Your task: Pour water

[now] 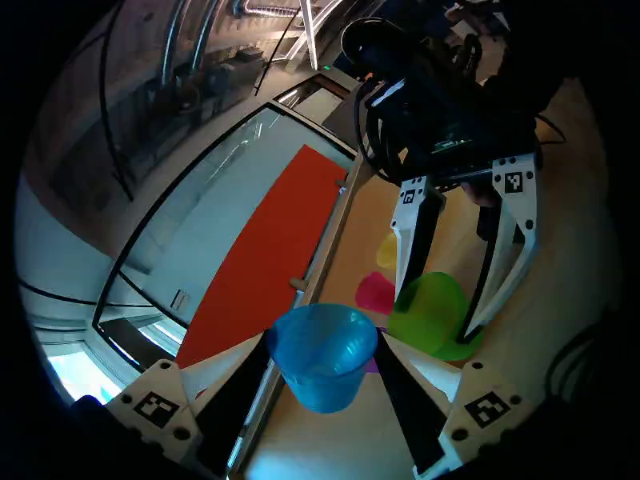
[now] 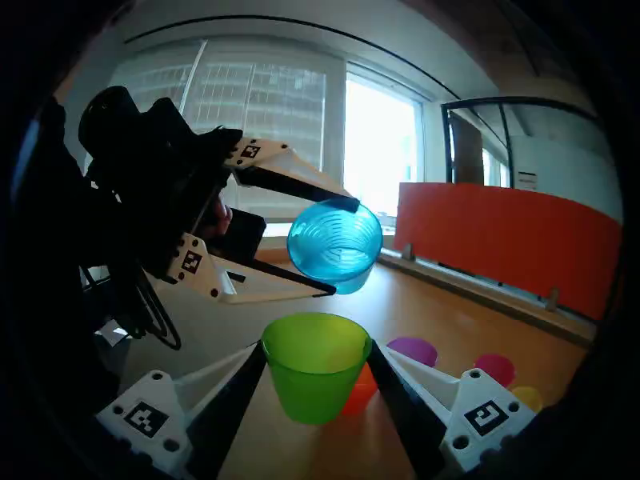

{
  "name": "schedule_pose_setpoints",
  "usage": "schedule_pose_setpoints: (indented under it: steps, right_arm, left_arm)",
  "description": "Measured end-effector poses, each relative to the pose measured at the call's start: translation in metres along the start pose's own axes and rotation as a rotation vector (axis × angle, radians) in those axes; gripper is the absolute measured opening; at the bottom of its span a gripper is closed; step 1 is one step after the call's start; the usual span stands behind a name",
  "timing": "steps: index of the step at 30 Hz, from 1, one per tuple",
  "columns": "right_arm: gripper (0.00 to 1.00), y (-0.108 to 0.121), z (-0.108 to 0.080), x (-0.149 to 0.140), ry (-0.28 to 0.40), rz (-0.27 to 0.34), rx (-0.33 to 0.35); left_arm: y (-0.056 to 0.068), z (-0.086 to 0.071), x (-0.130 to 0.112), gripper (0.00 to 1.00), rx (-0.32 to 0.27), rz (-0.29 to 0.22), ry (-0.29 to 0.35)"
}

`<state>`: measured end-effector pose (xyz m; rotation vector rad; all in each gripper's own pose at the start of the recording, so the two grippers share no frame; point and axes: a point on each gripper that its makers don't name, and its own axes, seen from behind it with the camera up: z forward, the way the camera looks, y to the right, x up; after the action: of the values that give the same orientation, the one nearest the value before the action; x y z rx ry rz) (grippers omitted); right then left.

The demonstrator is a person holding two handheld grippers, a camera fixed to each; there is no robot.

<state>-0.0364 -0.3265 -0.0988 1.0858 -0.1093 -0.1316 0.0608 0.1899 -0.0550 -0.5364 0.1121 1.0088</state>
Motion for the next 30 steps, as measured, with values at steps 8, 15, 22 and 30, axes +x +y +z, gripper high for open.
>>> schedule_pose_setpoints:
  steps: [8,15,22,30]
  right_arm:
    - [0.94,0.0011,0.0001,-0.0004,-0.001,0.001,0.001]
    - [0.94,0.0011,-0.0002,-0.0008,-0.001,0.001,0.003]
    - [0.94,0.0007,-0.0003,-0.0008,-0.002,0.0,0.004]
    - [0.94,0.0009,0.0004,-0.0018,-0.001,0.002,0.004]
  left_arm:
    - [-0.0013,0.0,0.0007,0.88,0.003,0.017,0.002]
    - [-0.0041,0.0006,-0.0002,0.88,0.004,0.039,-0.001]
    - [-0.0078,0.001,-0.0003,0.88,0.008,0.042,-0.002]
    - [-0.0063,0.0005,0.0028,0.89,0.008,0.054,0.002]
